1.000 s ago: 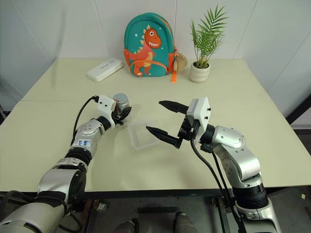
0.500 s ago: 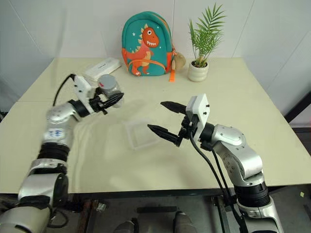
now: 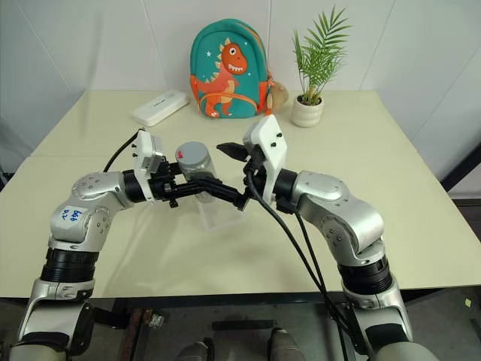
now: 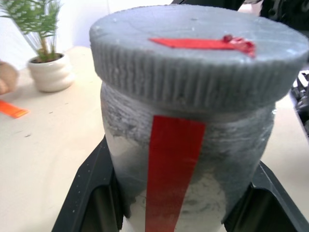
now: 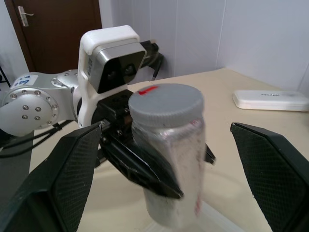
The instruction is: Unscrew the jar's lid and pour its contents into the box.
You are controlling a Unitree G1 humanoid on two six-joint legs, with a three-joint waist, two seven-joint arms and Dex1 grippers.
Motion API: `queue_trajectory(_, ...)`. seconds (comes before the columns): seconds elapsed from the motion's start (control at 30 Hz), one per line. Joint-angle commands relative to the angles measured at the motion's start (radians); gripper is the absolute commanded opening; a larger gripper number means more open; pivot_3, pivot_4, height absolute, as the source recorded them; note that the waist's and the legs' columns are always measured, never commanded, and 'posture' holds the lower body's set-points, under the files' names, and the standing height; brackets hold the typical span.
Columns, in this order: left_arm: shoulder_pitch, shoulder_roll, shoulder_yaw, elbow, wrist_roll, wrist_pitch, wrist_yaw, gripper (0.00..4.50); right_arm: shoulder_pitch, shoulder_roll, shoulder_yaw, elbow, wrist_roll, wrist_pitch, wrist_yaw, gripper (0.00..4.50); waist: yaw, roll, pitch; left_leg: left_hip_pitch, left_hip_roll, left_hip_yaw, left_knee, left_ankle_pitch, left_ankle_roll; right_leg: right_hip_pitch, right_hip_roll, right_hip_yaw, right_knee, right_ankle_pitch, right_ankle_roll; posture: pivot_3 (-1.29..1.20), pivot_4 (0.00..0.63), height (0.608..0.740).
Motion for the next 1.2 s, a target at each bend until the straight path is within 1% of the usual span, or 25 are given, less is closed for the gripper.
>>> queue_trajectory(0.03, 0.001, -0.011, -0.005, -0.059, -0.021, 0.02, 0.017, 1.98, -0.038, 0.03, 0.005, -0.013, -0.017, -0.022, -0.02, 4.5, 0.0, 0.0, 0.0, 0.0, 0.0, 0.0, 0.0, 0.0, 0.0, 0.0, 0.0, 0.0, 0.0, 0.0, 0.0, 0.0, 0.15, 0.74)
queue_trajectory(0.5, -0.006, -0.049, -0.028, -0.066, -0.024, 0.039, 0.042, 1.98, -0.049, 0.055, 0.015, 0.04, -0.094, -0.046, -0.022, 4.5, 0.002, 0.0, 0.0, -0.001, 0.0, 0.0, 0.0, 0.0, 0.0, 0.0, 0.0, 0.0, -0.001, 0.0, 0.0, 0.0, 0.15, 0.74)
queue_trajectory(0.8, 0.014, -0.043, -0.032, -0.082, -0.015, 0.049, 0.038, 1.98, -0.046, 0.075, 0.003, 0.045, -0.107, -0.046, -0.035, 4.5, 0.001, 0.0, 0.0, 0.0, 0.0, 0.0, 0.0, 0.0, 0.0, 0.0, 0.0, 0.0, 0.0, 0.0, 0.0, 0.0, 0.15, 0.74)
queue_trajectory(0.9, 0.018, -0.04, -0.034, -0.082, -0.011, 0.044, 0.036, 1.98, -0.049, 0.081, 0.001, 0.041, -0.105, -0.043, -0.032, 3.9, 0.001, 0.0, 0.0, 0.0, 0.0, 0.0, 0.0, 0.0, 0.0, -0.001, 0.0, 0.0, 0.0, 0.0, 0.0, 0.0, 0.15, 0.74)
queue_trajectory(1.03, 0.032, -0.025, -0.036, -0.075, 0.001, 0.031, 0.026, 1.98, -0.066, 0.088, -0.002, 0.022, -0.089, -0.024, -0.03, 2.61, 0.002, 0.0, 0.0, 0.0, 0.0, 0.0, 0.0, 0.0, 0.0, 0.0, 0.0, 0.0, 0.0, 0.0, 0.0, 0.0, 0.15, 0.74)
queue_trajectory(1.2, 0.039, -0.014, -0.035, -0.064, 0.0, 0.019, 0.013, 1.98, -0.06, 0.075, 0.002, 0.009, -0.055, 0.0, 0.009, 2.56, 0.002, 0.0, 0.0, -0.001, 0.0, 0.0, 0.0, 0.0, 0.0, 0.0, 0.0, 0.0, 0.0, 0.0, 0.0, 0.0, 0.15, 0.74)
